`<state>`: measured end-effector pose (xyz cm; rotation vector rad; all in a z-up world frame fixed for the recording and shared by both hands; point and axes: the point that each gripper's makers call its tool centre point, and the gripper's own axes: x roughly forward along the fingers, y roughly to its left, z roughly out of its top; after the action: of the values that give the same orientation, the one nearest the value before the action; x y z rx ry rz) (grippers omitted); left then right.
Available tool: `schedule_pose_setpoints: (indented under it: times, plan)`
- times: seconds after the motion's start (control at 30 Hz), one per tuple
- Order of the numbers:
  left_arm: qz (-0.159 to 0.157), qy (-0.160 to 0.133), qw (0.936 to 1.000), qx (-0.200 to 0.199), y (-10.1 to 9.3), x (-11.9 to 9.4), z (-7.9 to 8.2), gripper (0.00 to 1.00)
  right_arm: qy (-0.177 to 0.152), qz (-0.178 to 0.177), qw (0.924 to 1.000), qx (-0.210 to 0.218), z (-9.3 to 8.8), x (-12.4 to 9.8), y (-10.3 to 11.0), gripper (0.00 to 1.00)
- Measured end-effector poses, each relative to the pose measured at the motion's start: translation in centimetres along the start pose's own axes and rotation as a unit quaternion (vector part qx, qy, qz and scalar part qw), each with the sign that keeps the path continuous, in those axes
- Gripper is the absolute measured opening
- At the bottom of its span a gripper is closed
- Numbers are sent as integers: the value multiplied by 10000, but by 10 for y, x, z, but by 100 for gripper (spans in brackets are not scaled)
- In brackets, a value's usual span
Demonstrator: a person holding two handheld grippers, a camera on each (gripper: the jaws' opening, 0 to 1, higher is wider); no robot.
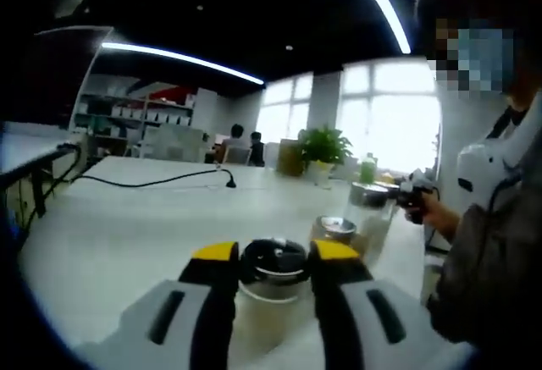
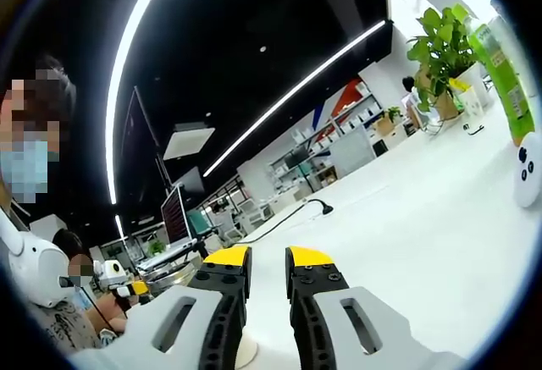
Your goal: Rotate the seasoning bottle until the label or dispensing opening points toward the visible target arrow and the bottle remains upright within the marked orientation range
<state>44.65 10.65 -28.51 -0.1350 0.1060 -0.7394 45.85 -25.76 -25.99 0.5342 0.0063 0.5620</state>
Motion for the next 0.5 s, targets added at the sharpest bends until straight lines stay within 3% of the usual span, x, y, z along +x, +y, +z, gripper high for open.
schedule_pose_setpoints:
  times: [0.5]
  plan:
    - [-628,187,9978,80,-13,4,-3,35,-15,65,10000,25,2,0,3,15]
